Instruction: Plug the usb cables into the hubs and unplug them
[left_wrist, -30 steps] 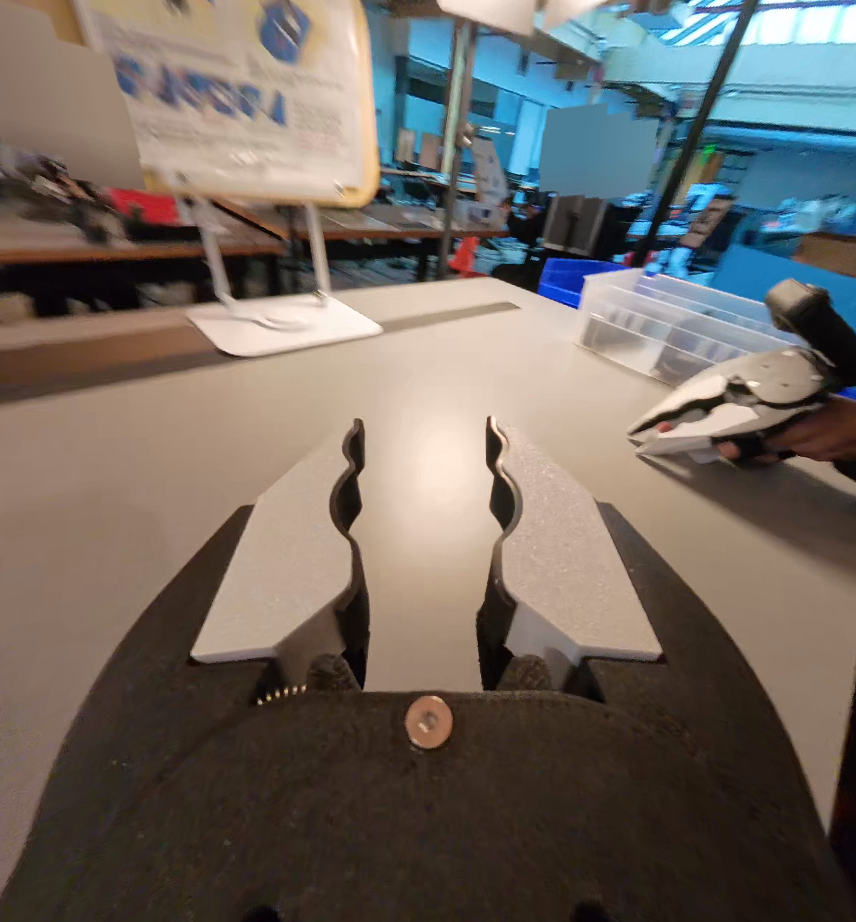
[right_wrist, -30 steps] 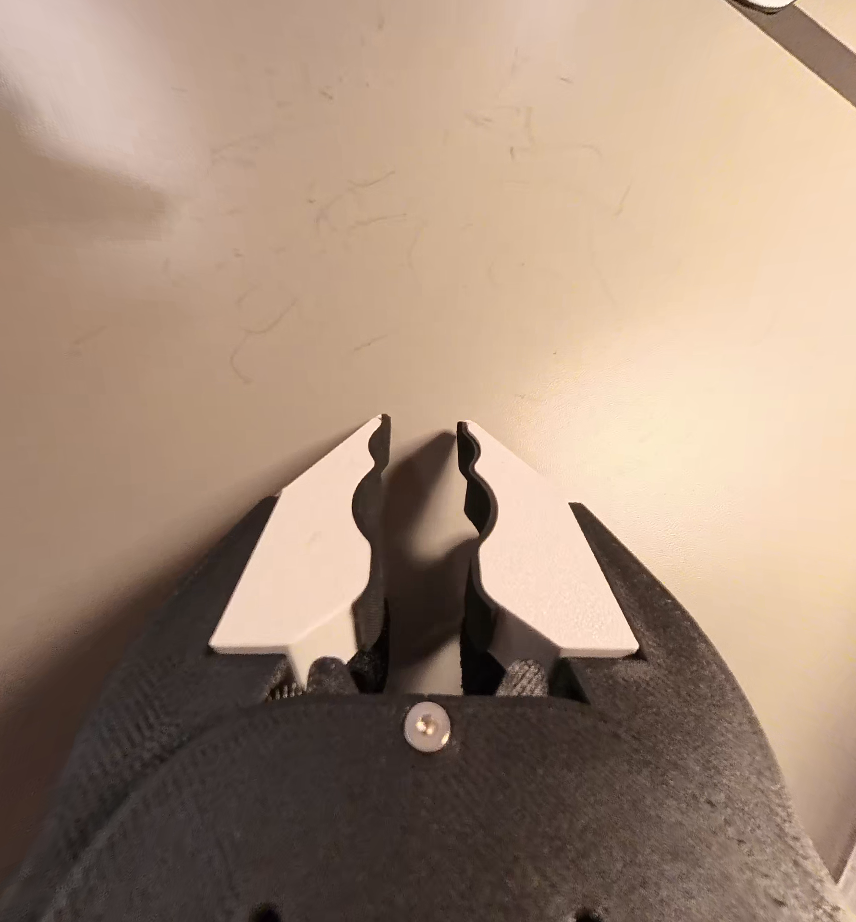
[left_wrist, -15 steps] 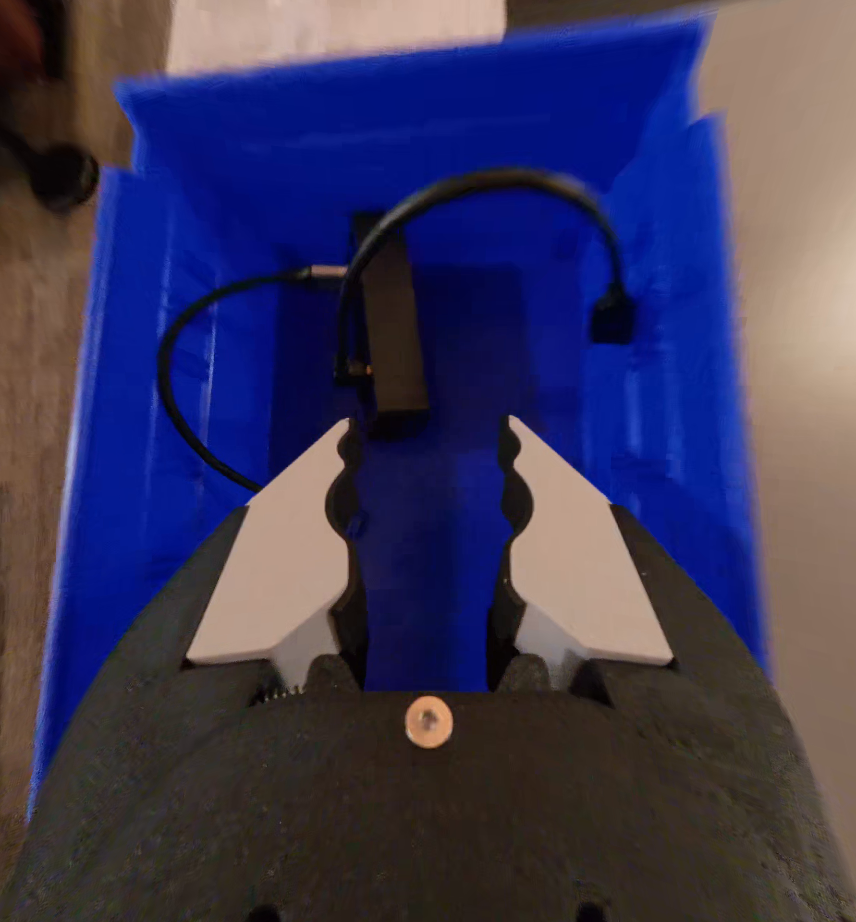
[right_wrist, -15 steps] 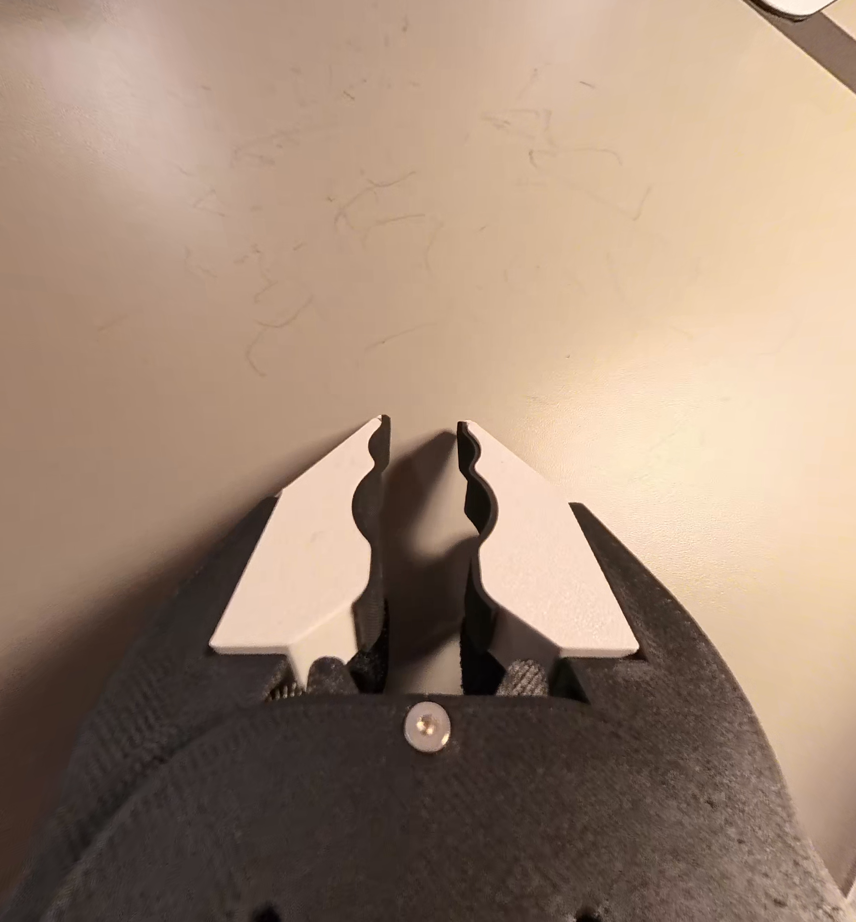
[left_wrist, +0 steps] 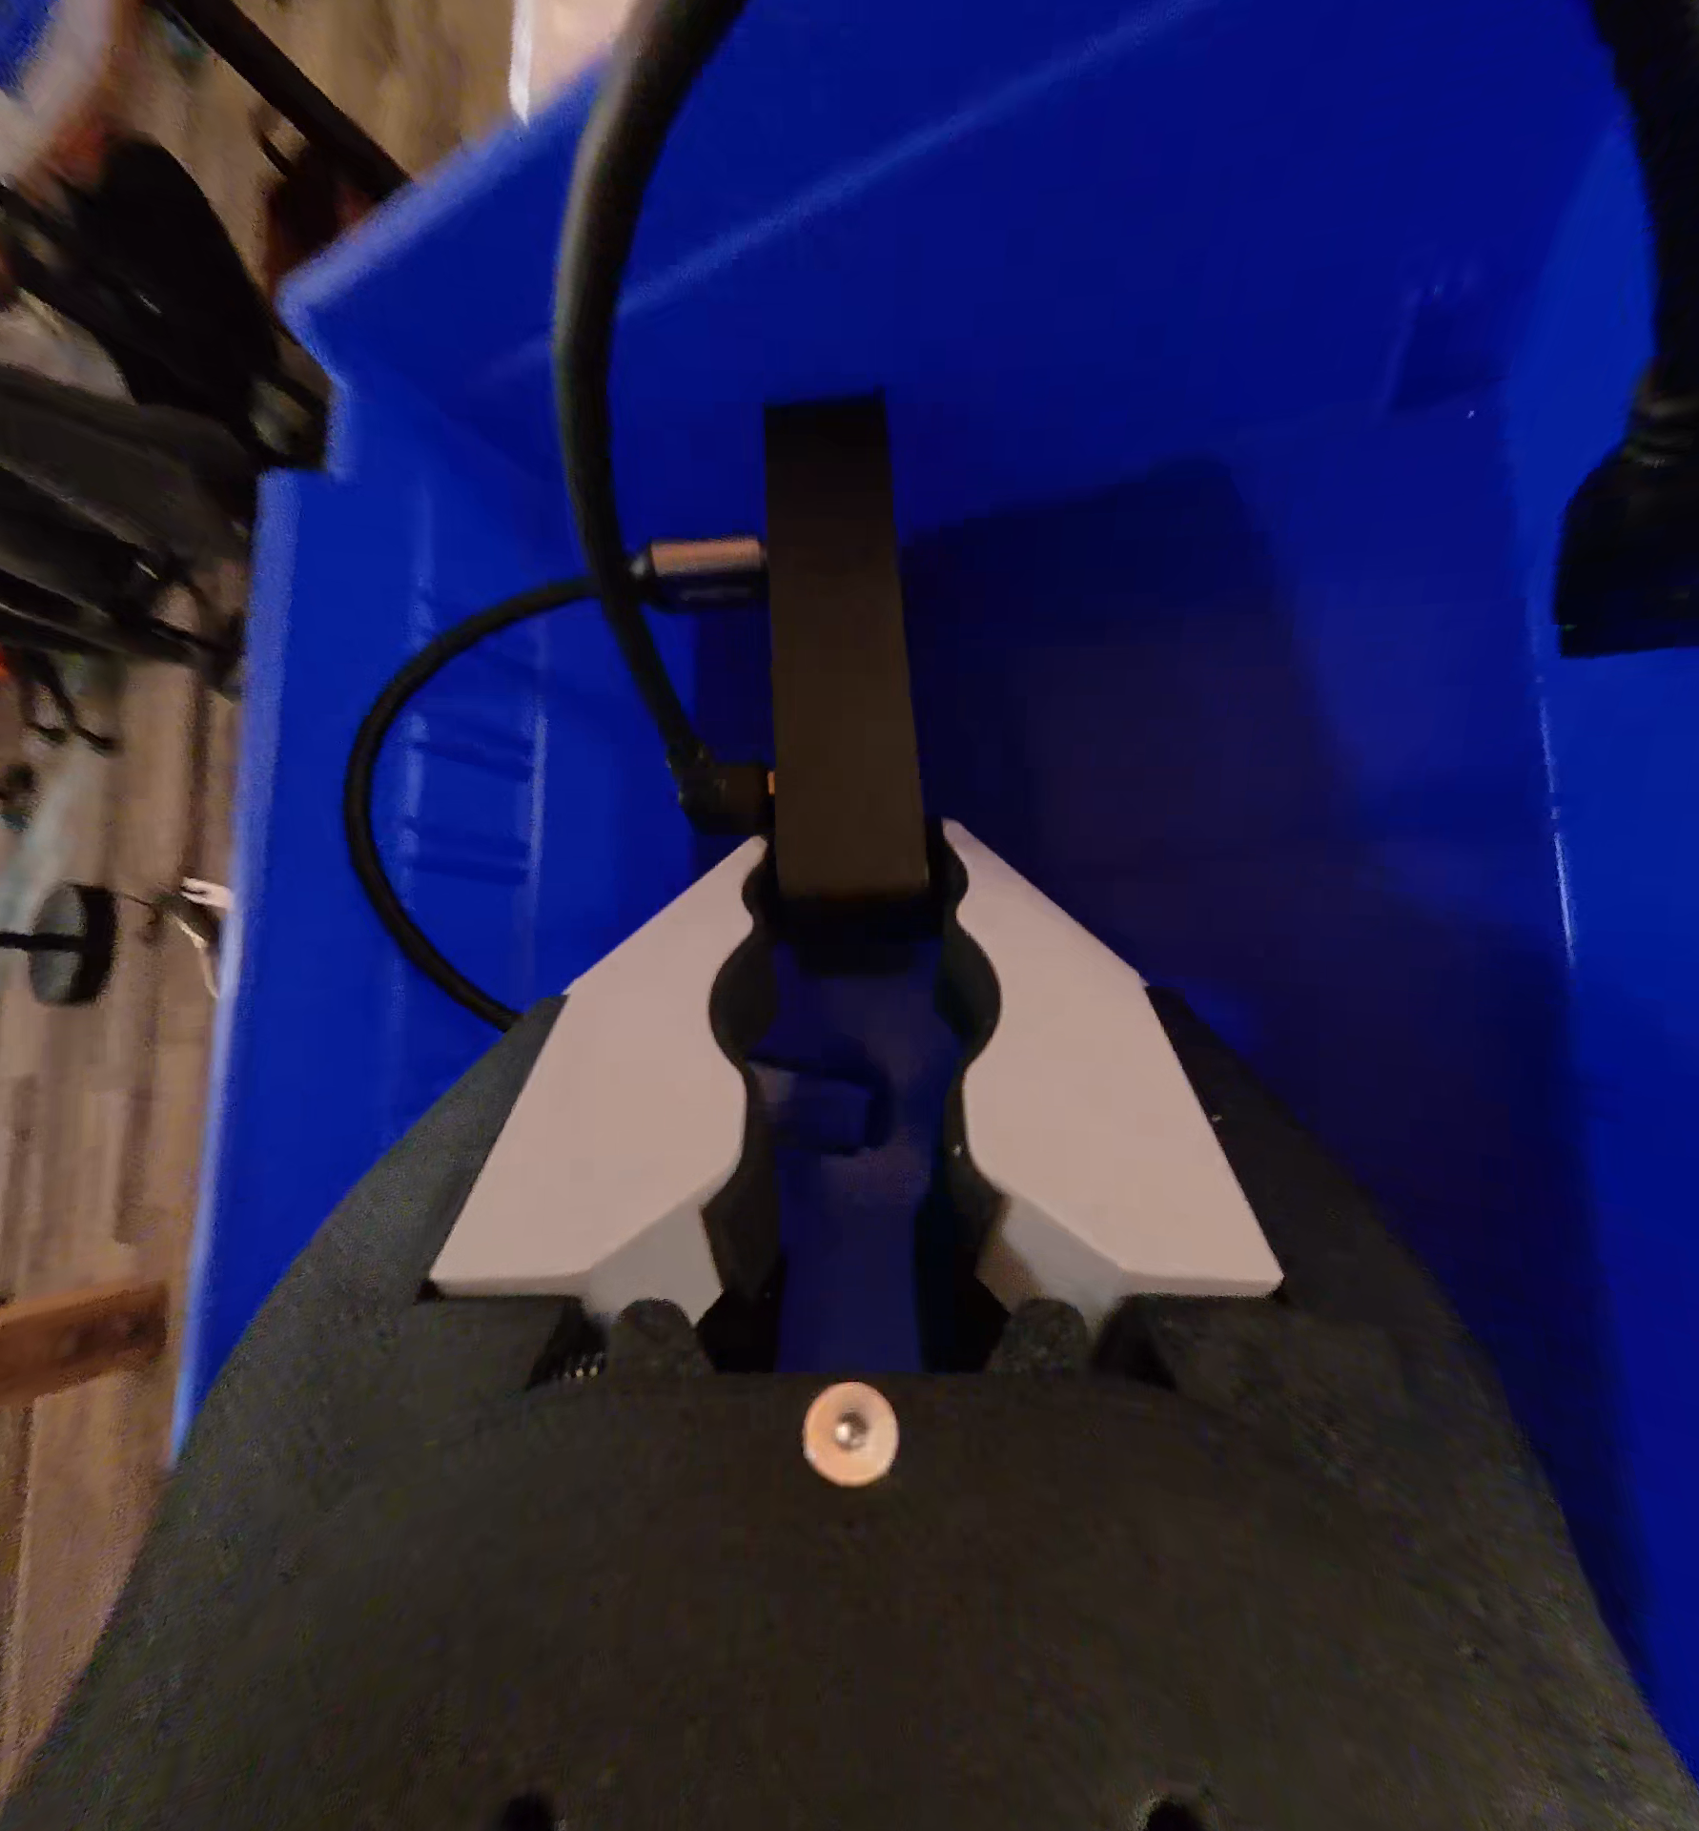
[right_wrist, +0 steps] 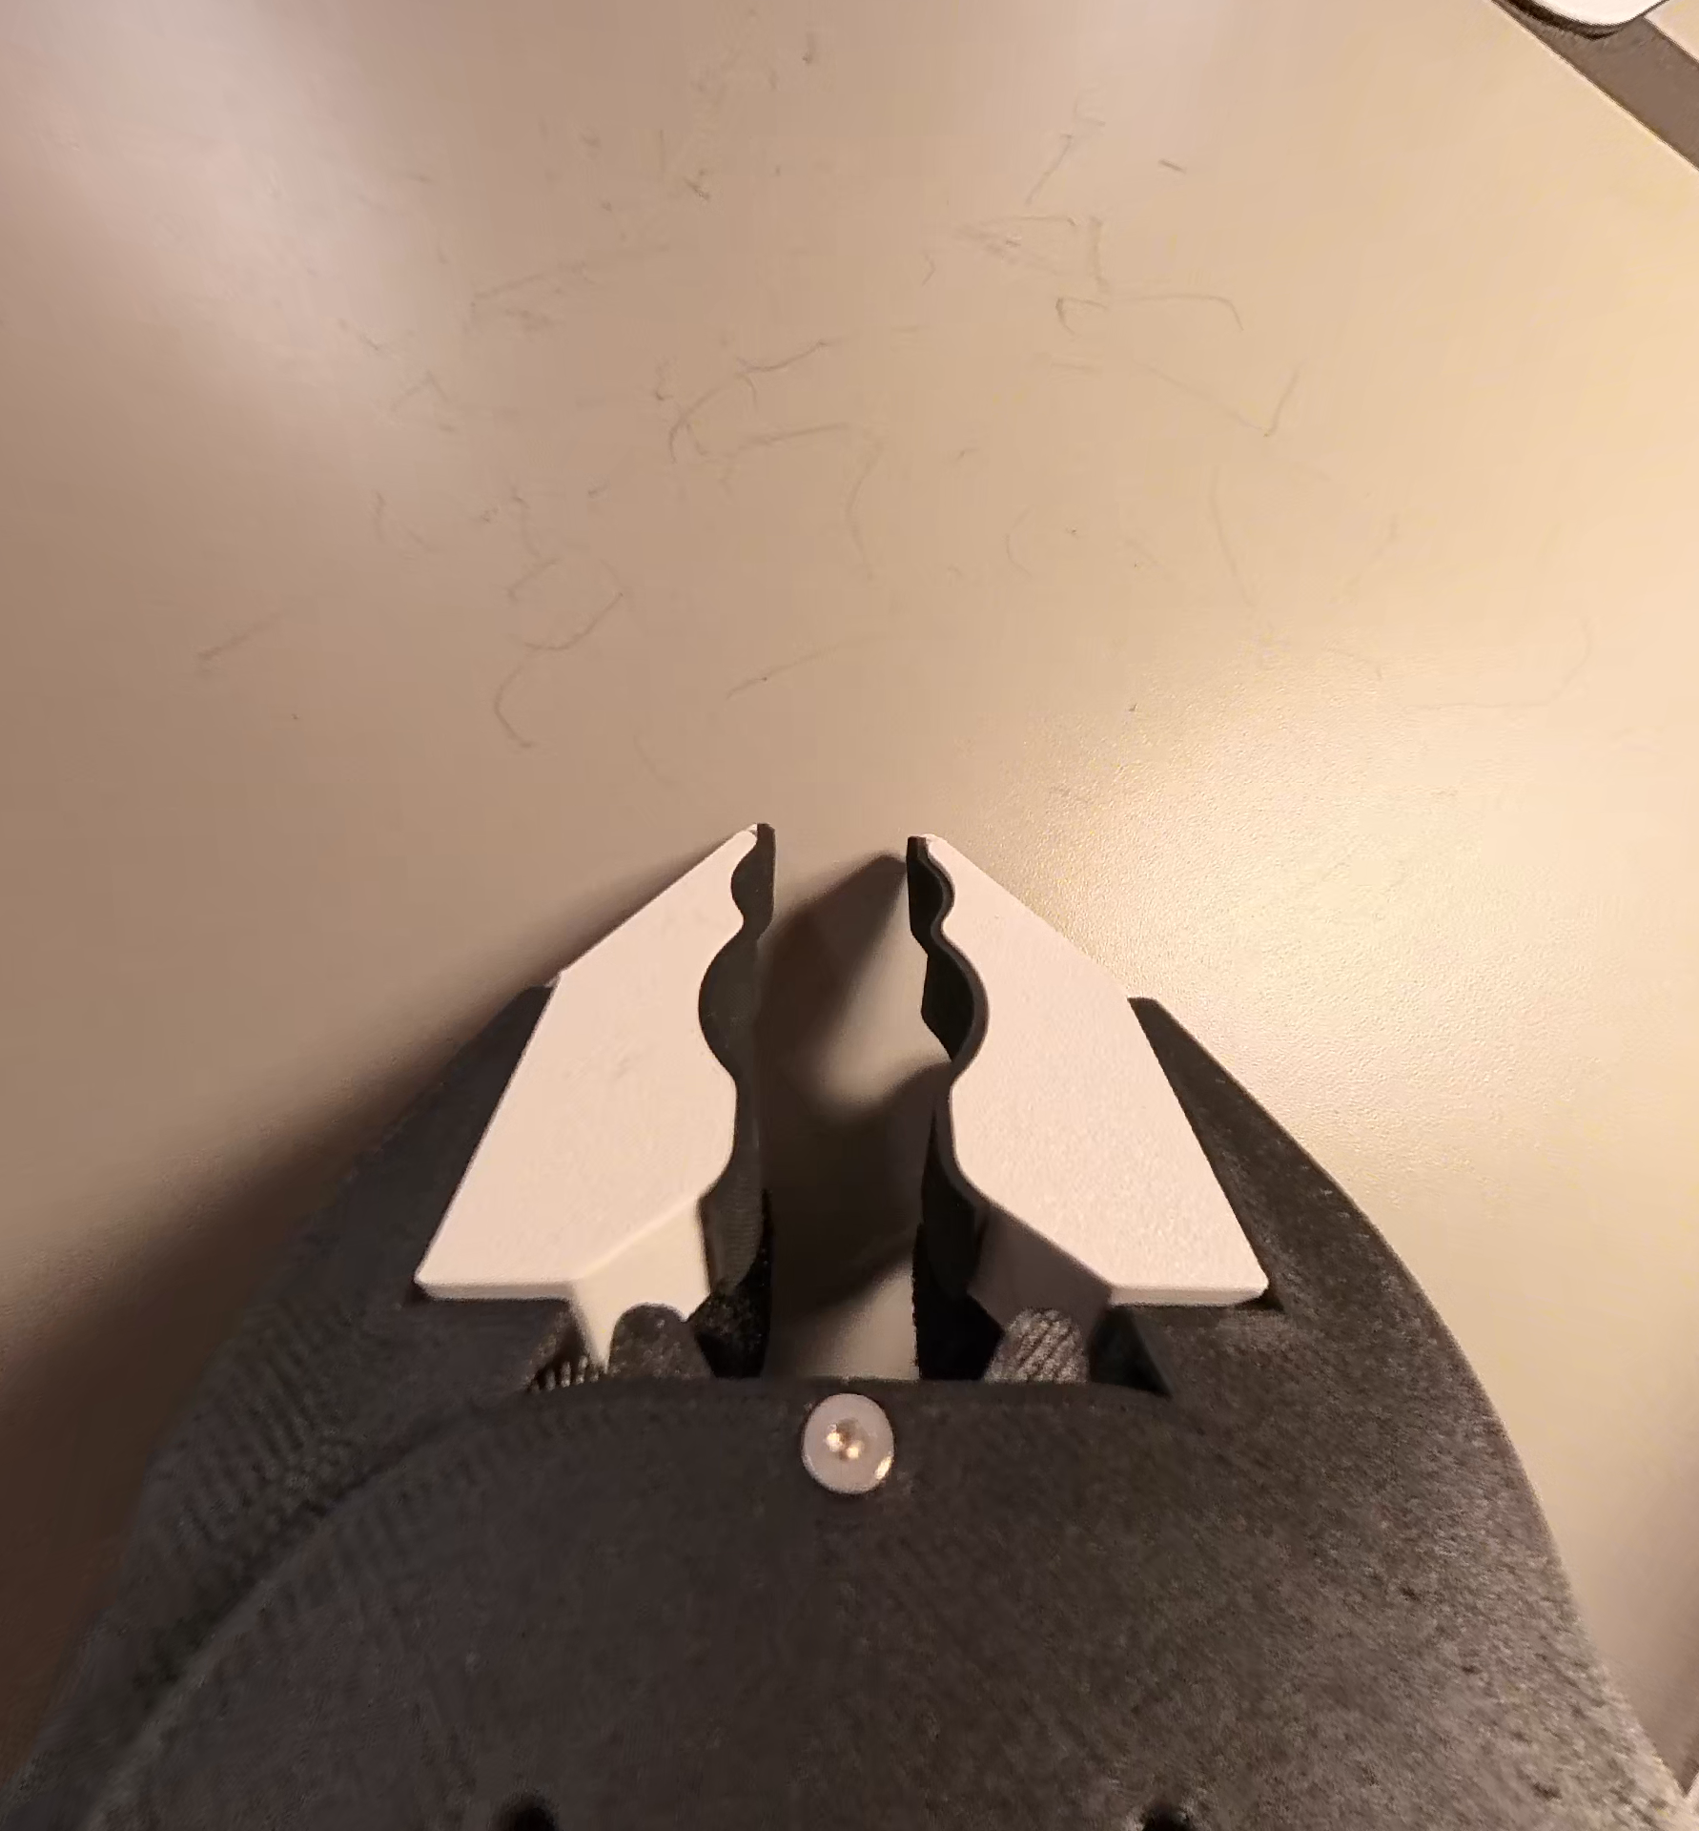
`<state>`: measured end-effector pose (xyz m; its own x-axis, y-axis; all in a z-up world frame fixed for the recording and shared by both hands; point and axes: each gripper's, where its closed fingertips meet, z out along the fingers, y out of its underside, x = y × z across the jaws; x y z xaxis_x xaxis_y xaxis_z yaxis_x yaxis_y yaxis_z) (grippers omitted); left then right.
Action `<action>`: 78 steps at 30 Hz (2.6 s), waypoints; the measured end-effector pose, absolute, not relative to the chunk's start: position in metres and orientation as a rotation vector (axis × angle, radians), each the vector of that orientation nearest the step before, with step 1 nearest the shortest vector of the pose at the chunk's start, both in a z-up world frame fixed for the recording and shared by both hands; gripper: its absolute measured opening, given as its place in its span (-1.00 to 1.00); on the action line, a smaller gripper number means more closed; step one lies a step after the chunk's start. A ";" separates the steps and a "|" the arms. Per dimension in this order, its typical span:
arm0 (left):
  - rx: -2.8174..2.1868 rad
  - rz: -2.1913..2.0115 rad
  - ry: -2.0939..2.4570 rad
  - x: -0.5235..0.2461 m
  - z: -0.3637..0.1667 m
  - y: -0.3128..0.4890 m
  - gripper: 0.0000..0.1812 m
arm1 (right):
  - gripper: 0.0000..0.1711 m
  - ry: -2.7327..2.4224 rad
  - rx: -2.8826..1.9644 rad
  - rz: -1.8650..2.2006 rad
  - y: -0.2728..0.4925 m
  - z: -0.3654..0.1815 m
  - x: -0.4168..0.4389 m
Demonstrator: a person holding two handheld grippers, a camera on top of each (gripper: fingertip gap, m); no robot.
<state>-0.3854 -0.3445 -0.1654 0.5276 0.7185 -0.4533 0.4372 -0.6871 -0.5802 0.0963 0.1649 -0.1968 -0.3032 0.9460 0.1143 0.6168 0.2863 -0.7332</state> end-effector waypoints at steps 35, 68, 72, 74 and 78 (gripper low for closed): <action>-1.453 1.136 0.958 -0.048 -0.088 0.089 -0.68 | 0.11 -1.816 -1.010 1.569 0.129 -0.087 -0.038; -1.416 0.988 0.942 -0.033 -0.097 0.090 -0.54 | -0.20 -1.904 -0.774 1.535 0.093 -0.091 -0.017; -1.467 0.946 0.848 -0.052 -0.098 0.087 -0.55 | -0.20 -1.799 -0.734 1.487 0.106 -0.075 -0.017; -1.554 0.831 0.772 -0.063 -0.106 0.086 -0.56 | -0.20 -1.761 -0.725 1.472 0.111 -0.070 -0.018; -1.756 0.298 0.476 -0.066 -0.122 0.087 -0.58 | -0.20 -1.719 -0.681 1.430 0.113 -0.064 -0.017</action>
<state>-0.0657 0.0869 -0.1225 0.8823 -0.1566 -0.4438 -0.4676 -0.1847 -0.8644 -0.0170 0.1130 -0.0640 -0.5503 0.8035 0.2272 -0.0773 0.2220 -0.9720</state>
